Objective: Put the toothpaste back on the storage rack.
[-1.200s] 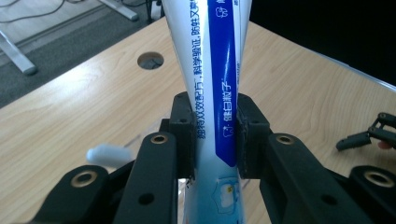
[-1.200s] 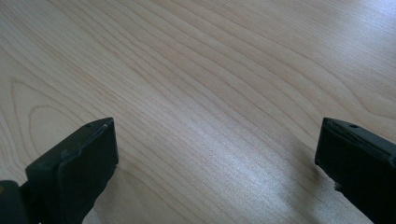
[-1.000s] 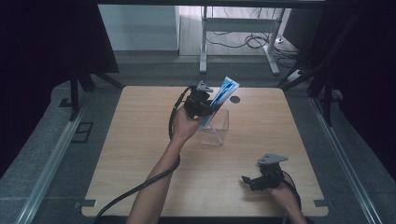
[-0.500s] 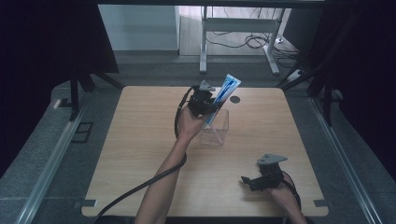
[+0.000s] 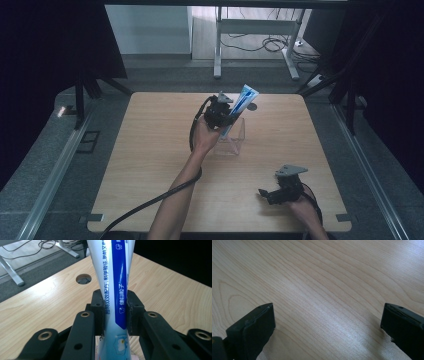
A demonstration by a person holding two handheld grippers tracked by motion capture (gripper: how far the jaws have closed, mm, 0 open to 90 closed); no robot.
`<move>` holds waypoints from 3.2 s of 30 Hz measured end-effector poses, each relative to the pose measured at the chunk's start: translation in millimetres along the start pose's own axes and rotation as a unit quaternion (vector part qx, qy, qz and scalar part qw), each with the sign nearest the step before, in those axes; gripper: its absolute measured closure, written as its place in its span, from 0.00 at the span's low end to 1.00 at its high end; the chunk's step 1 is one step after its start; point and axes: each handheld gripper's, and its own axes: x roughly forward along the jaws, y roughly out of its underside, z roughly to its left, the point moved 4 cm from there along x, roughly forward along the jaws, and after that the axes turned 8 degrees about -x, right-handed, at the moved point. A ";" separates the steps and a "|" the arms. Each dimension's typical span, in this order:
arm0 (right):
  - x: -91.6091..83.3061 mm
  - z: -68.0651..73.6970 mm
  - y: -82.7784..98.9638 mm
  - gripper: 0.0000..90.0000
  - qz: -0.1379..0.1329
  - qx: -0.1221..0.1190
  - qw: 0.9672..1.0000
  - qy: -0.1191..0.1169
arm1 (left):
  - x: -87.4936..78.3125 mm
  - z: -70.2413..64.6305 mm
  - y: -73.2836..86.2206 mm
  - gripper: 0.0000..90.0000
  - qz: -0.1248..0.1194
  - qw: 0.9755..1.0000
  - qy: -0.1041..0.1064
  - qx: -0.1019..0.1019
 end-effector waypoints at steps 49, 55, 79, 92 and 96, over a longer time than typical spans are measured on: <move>-0.9 -0.4 -0.4 0.00 -0.003 0.000 1.000 0.000 | 12.1 -7.4 29.9 0.77 0.055 0.998 -0.005 0.038; -0.3 0.2 -0.2 0.00 -0.001 -0.001 1.000 -0.001 | 10.9 -9.0 32.2 0.77 0.059 0.997 -0.001 0.041; 1.6 2.2 -0.1 0.00 0.004 -0.004 1.000 -0.004 | 1.1 -13.3 45.3 0.70 0.075 0.996 0.027 0.029; 1.5 2.5 -0.9 0.00 0.001 -0.005 1.000 -0.004 | -5.4 -12.7 43.0 0.54 0.065 0.997 0.036 0.022; 1.4 2.4 -1.0 0.00 0.000 -0.005 1.000 -0.004 | -7.5 -13.0 42.7 0.44 0.063 0.997 0.034 0.027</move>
